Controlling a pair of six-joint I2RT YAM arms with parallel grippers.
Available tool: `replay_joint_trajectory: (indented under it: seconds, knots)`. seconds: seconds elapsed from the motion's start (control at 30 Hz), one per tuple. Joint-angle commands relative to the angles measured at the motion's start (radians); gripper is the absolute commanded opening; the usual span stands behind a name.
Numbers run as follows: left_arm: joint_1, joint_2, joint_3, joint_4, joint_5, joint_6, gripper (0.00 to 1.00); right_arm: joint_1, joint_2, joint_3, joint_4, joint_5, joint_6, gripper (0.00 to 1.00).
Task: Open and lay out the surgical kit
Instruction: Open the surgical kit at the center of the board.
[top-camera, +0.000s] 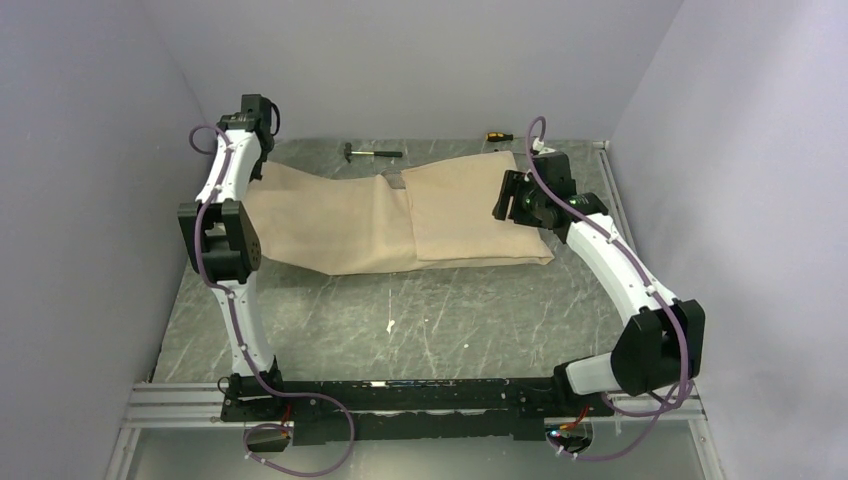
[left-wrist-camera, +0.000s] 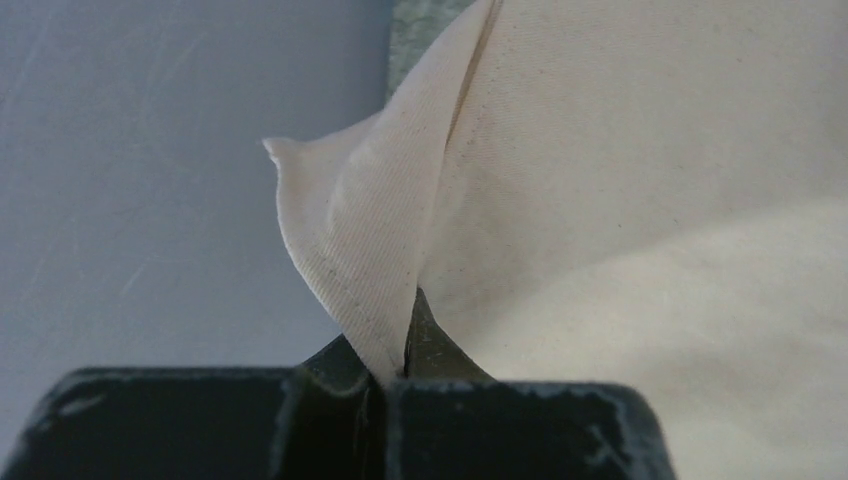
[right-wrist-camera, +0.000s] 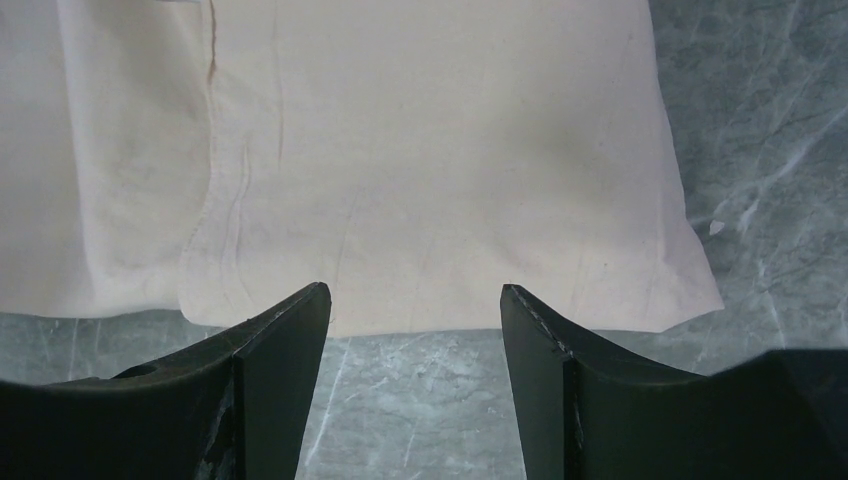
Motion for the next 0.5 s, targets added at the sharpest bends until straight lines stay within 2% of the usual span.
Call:
replay_joint_trajectory:
  seconds: [0.0, 0.07, 0.1, 0.13, 0.3, 0.47]
  knots:
    - [-0.003, 0.015, 0.009, 0.072, -0.185, 0.013, 0.16, -0.008, 0.014, 0.061, -0.009, -0.016, -0.010, 0.67]
    - [-0.003, 0.012, -0.009, 0.094, -0.264, -0.001, 0.68, -0.011, 0.023, 0.072, -0.013, -0.017, -0.010, 0.67]
    - [-0.003, 0.012, -0.012, 0.098, -0.311, -0.015, 0.90, -0.013, 0.027, 0.077, -0.016, -0.020, -0.011, 0.67]
    - [-0.003, 0.017, -0.002, 0.085, -0.333, -0.033, 0.98, -0.015, 0.031, 0.080, -0.016, -0.024, -0.012, 0.67]
    - [-0.004, 0.038, 0.045, 0.011, -0.260, -0.115, 0.99, -0.023, 0.047, 0.098, -0.021, -0.044, -0.017, 0.67]
    - [-0.002, 0.040, 0.050, -0.025, -0.094, -0.218, 0.99, -0.036, 0.059, 0.113, -0.025, -0.074, -0.019, 0.67]
